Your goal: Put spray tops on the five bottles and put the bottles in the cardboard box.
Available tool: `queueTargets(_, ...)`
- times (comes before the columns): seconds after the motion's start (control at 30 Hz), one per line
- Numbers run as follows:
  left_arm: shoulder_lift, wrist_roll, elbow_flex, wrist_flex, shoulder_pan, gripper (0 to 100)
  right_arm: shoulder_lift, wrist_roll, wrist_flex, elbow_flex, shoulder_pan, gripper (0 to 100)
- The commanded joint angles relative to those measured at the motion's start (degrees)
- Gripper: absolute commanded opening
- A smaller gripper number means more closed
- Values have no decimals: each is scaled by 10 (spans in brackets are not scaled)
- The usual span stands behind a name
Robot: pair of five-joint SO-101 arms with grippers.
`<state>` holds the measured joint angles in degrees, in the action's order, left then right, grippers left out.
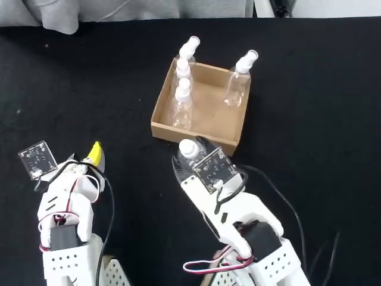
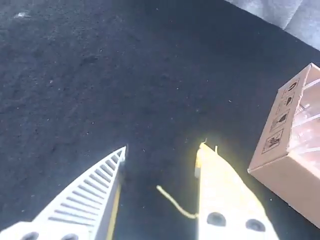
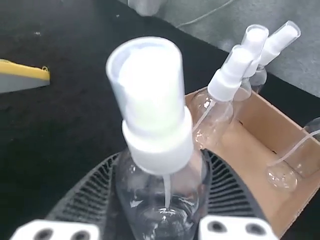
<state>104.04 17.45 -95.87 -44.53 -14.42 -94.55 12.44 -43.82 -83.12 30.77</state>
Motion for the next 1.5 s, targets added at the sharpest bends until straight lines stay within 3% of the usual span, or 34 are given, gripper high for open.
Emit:
queueTargets(0.0,4,-2,-15,14,0,211,-8,-6,-18,55,-16,134)
queueTargets(0.17,4,-2,-15,14,1,211,-7,-47,-58,93,-24,134)
queueTargets(0.53,4,-2,-15,4,1,213,-1,-49,-82,168,-98,134)
queueTargets(0.9,4,-2,-15,4,1,213,4,-50,-83,219,-97,134)
queueTargets(1.47,4,-2,-15,4,1,213,192,-50,-135,361,-98,134)
